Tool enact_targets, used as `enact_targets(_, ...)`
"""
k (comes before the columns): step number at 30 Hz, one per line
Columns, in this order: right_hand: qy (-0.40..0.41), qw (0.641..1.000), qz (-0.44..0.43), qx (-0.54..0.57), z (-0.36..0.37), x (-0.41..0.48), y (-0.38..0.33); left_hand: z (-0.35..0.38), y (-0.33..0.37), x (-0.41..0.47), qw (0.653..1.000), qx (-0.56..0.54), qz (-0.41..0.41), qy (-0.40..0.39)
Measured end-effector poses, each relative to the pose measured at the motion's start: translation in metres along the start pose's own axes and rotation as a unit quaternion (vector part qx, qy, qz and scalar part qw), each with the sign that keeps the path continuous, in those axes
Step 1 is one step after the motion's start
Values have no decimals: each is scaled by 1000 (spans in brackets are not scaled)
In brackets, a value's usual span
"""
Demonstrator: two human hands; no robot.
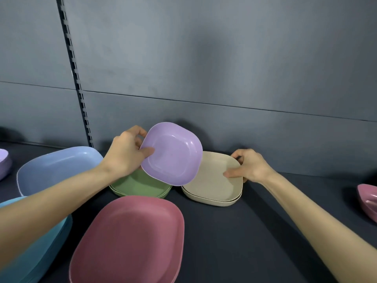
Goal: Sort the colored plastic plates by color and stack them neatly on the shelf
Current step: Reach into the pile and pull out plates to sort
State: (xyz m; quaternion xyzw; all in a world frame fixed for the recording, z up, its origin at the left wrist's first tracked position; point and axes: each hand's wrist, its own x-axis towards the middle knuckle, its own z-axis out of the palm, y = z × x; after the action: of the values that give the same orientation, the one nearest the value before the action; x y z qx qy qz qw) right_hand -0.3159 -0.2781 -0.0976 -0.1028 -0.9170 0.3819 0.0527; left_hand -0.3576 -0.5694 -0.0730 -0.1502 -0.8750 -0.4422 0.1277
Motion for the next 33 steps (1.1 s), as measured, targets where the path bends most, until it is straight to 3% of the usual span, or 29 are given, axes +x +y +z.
enact_targets(5, -18, 997, -11, -79, 5, 5, 5, 4, -2, 3, 1000, 3, -5, -4)
enact_targets(9, 15, 984, -47, -170, 8, 1, -3, -2, -6, 1, 1000, -10, -7, 0)
enact_targets(13, 8, 996, -94, 2, 13, -17, -36, -14, -12, 2, 999, -36, 2, 7)
enact_targets(19, -58, 970, -166, 166, 48, -35, -105, -44, -26, -1, 997, -74, 19, 14)
enact_targets(27, 1, 967, -176, 185, 121, -29, -182, -125, -81, 7, 994, -79, 68, 40)
enact_targets(33, 12, 971, -166, 173, 170, -27, -229, -174, -130, 13, 995, -62, 83, 8)
